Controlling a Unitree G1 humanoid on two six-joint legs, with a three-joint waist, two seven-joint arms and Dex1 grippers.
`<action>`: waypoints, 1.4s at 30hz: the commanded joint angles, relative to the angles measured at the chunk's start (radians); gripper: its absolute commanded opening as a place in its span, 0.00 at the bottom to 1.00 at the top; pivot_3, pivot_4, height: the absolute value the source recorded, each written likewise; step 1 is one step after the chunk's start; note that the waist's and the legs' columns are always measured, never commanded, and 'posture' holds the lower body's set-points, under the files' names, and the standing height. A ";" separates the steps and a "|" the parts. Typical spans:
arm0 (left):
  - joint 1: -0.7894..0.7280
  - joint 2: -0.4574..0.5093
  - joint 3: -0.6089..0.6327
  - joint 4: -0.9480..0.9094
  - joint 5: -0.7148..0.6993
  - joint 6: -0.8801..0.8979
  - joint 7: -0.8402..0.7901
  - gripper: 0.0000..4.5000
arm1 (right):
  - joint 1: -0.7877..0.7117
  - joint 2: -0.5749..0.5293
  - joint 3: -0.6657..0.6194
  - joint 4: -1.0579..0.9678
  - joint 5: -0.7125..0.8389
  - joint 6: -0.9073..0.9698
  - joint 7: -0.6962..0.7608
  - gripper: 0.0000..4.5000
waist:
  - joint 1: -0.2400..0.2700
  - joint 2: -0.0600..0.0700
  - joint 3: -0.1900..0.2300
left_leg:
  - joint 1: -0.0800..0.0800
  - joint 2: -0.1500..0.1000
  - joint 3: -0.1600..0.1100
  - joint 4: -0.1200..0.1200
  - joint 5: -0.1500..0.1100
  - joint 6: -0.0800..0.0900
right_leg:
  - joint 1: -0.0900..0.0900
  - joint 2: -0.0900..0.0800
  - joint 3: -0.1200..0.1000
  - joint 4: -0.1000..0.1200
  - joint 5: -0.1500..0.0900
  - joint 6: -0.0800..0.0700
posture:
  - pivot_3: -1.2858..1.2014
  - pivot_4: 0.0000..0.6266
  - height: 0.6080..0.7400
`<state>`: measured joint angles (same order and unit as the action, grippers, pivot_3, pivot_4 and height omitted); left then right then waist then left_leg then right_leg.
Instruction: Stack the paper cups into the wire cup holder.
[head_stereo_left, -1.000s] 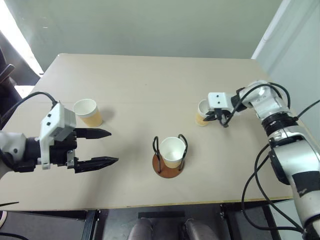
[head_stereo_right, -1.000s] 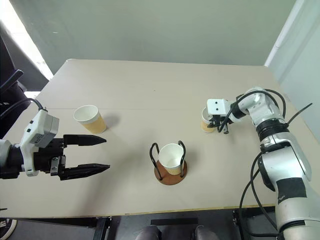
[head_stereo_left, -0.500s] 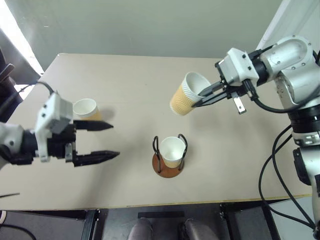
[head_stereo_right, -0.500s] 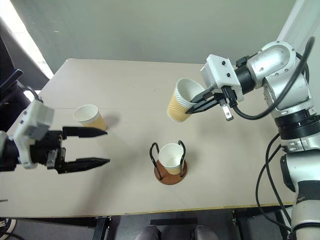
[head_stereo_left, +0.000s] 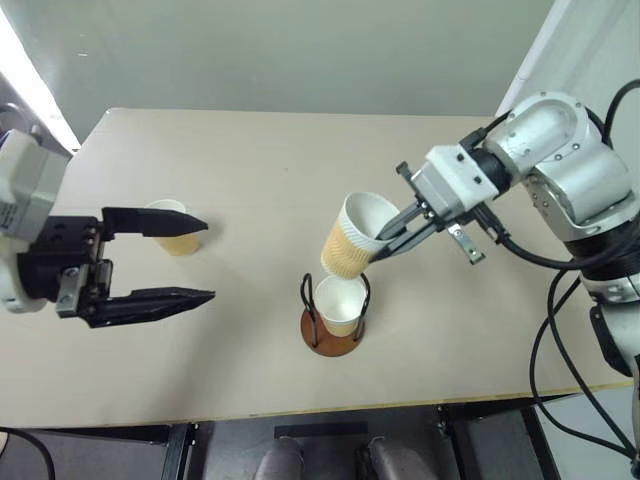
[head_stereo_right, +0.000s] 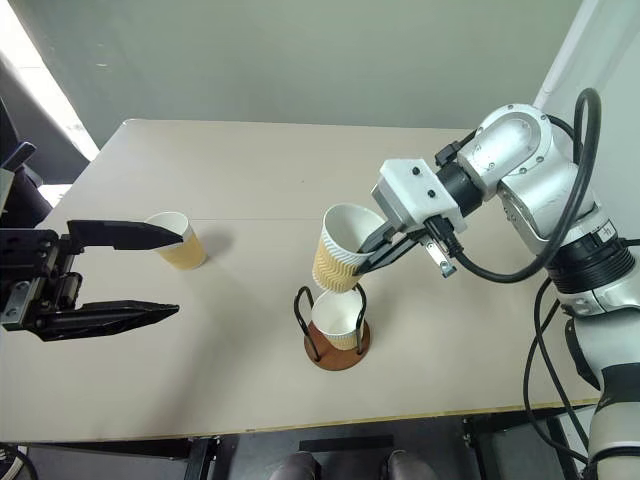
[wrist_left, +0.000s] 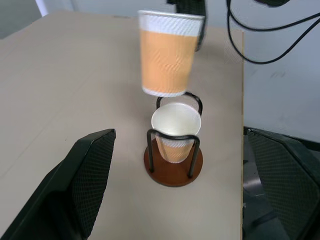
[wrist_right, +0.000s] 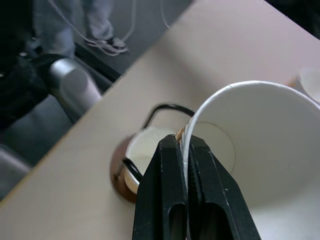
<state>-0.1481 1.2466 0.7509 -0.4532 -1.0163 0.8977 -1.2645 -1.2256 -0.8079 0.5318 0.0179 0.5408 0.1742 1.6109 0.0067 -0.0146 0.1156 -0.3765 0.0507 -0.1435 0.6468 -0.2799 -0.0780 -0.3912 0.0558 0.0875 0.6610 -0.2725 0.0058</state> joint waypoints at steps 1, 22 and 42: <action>0.014 0.005 0.044 -0.023 0.010 -0.004 -0.001 1.00 | -0.017 -0.016 0.031 -0.046 0.030 -0.035 0.004 0.00 | 0.000 0.000 0.000 | 0.000 0.000 0.000 0.000 0.000 0.000 | 0.000 0.000 0.000 0.000 0.000 0.000 | 0.52 0.24 1.00; 0.069 -0.016 0.089 -0.064 -0.004 0.018 0.041 1.00 | -0.015 0.071 0.113 0.035 -0.099 -0.182 0.004 0.00 | -0.002 0.000 0.000 | 0.002 0.003 0.000 0.001 -0.002 0.004 | 0.001 0.002 0.001 0.001 0.000 -0.001 | 0.52 0.24 1.00; 0.038 0.001 0.038 -0.025 0.023 -0.016 0.057 1.00 | -0.036 0.092 0.052 0.110 -0.128 -0.202 0.004 1.00 | -0.002 0.000 0.000 | 0.002 0.003 -0.001 0.001 -0.002 0.003 | 0.001 0.002 0.001 0.001 0.000 -0.001 | 0.52 0.24 1.00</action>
<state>-0.0929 1.2331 0.7736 -0.4897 -1.0090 0.9078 -1.2113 -1.2292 -0.7158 0.6415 0.1181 0.4192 -0.0171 1.6110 0.0049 -0.0147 0.1156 -0.3744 0.0542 -0.1445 0.6474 -0.2817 -0.0749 -0.3902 0.0582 0.0887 0.6618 -0.2725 0.0044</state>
